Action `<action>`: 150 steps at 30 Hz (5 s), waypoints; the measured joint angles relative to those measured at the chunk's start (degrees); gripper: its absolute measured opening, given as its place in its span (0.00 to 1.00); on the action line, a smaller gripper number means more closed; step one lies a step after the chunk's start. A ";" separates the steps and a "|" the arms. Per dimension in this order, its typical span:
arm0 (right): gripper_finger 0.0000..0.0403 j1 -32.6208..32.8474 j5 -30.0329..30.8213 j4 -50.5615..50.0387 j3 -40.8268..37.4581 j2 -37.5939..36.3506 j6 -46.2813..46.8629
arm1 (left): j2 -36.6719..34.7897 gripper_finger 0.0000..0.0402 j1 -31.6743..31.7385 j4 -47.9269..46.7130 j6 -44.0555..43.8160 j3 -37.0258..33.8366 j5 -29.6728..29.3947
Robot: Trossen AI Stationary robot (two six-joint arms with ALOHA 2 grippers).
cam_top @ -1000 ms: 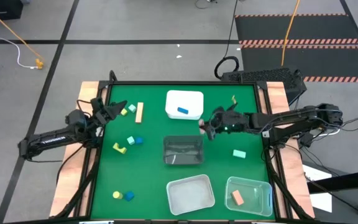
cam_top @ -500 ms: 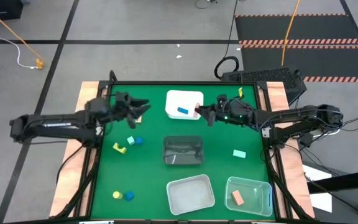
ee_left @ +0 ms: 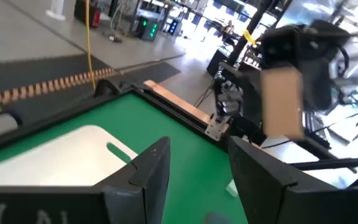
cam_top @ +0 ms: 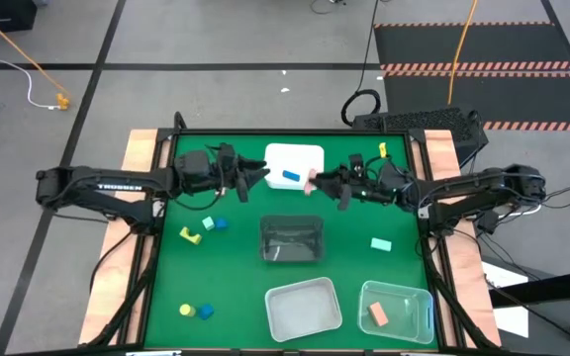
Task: Sort & place blocks by color
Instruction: Put the bottom light brown block into the transparent bin, then put the bottom right light blue block into the black bin
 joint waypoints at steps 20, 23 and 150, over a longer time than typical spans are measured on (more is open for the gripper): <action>0.29 17.77 -35.73 -26.19 0.00 -1.19 20.83 | 0.82 0.41 -0.43 0.42 -15.05 0.24 -0.46; 0.29 23.17 -35.81 -33.69 0.00 -3.22 20.96 | 0.82 0.41 -1.40 0.29 -15.10 0.24 -0.47; 0.10 16.48 6.65 -49.73 -9.43 -15.24 4.76 | 0.79 0.41 -6.53 -3.01 -13.59 0.20 -5.06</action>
